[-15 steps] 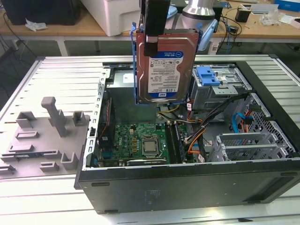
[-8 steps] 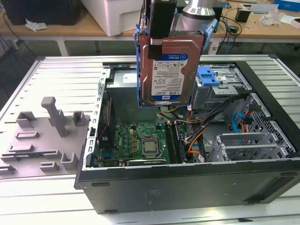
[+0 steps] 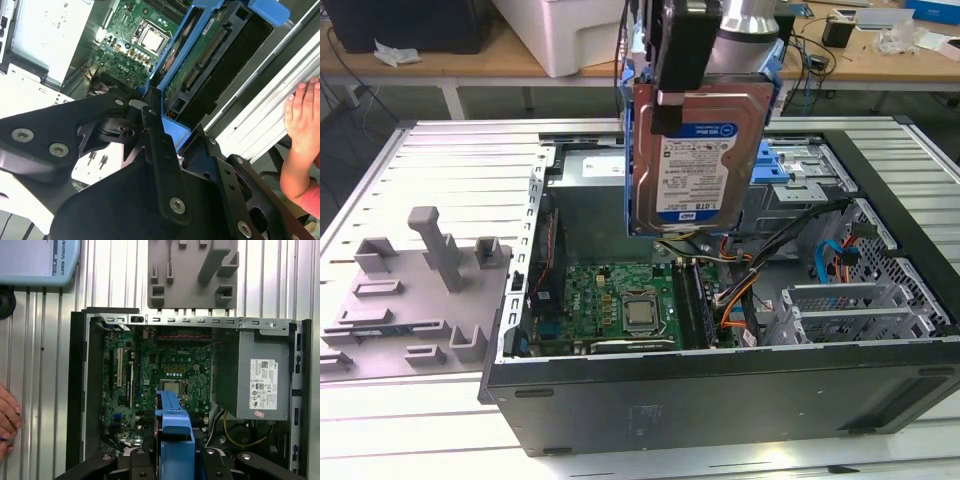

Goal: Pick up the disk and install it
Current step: 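Pick up the disk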

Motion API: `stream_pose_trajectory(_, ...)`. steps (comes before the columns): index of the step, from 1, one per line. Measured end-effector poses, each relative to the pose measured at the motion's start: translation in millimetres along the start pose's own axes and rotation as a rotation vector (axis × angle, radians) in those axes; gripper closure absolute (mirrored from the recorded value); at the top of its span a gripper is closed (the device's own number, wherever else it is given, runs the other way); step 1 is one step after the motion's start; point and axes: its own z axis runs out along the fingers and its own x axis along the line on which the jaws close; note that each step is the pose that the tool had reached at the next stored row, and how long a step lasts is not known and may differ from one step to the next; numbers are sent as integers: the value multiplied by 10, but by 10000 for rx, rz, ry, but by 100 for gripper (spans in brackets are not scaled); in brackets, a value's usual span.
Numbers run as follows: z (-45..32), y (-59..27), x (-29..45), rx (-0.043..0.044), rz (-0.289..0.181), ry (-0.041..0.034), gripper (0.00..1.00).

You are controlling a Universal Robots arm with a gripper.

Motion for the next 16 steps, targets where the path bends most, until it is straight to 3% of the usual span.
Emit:
stream_pose_trajectory(4, 1, -70, 75, 4, -1, -108, 63)
stream_pose_trajectory(5, 0, -113, 120, 6, -5, -176, 63)
stream_pose_trajectory(8, 1, -209, 234, 10, -8, -279, 63)
stream_pose_trajectory(16, 3, -353, 417, 11, -8, -318, 63)
